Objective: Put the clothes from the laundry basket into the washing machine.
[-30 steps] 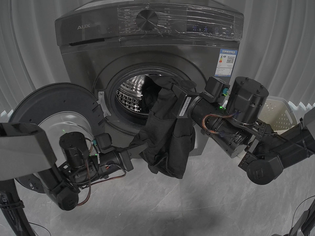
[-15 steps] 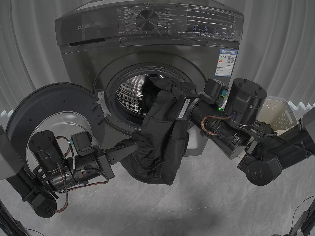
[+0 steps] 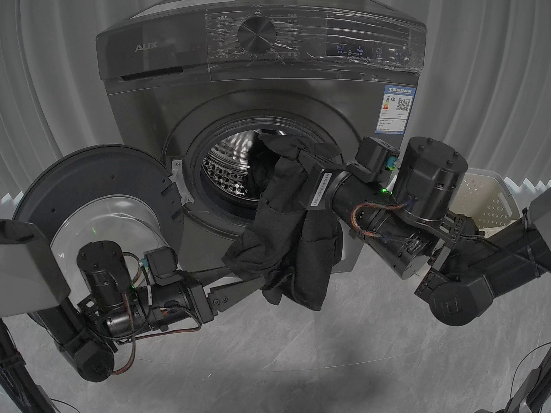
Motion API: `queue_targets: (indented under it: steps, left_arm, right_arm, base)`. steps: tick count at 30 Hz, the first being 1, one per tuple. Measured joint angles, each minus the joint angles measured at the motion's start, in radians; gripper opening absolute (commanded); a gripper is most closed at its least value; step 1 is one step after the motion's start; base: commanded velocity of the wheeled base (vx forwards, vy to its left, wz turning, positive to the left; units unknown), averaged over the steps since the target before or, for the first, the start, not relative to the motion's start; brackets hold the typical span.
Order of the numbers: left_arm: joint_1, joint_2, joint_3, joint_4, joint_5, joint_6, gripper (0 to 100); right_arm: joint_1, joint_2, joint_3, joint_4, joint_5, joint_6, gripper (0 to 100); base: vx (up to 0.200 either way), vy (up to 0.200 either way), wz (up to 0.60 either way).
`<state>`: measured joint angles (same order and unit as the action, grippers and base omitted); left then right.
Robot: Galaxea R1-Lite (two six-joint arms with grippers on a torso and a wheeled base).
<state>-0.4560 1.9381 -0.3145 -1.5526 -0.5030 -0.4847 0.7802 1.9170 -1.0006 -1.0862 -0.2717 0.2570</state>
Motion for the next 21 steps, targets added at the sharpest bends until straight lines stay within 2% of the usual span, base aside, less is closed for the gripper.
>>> queue_targets:
  steps: [2,8,13,21]
  left_arm:
    - [0.002,0.041,-0.006,0.0,0.003,0.012,100]
    - [0.04,0.145,-0.056,0.0,0.017,0.093,100]
    - [0.081,0.197,-0.121,0.0,0.018,0.103,100]
    - [0.103,0.277,-0.236,0.001,0.0,0.098,100]
  right_arm:
    - [0.0,-0.002,0.001,-0.003,0.004,0.0,0]
    - [0.001,-0.014,0.027,-0.007,0.012,-0.001,0]
    - [0.002,-0.021,0.034,-0.009,0.017,0.0,0]
    - [0.011,-0.023,0.036,-0.026,0.023,-0.002,0]
  base:
    - [0.0,0.0,0.0]
    - [0.0,0.0,0.0]
    - [0.0,0.0,0.0]
    - [0.0,0.0,0.0]
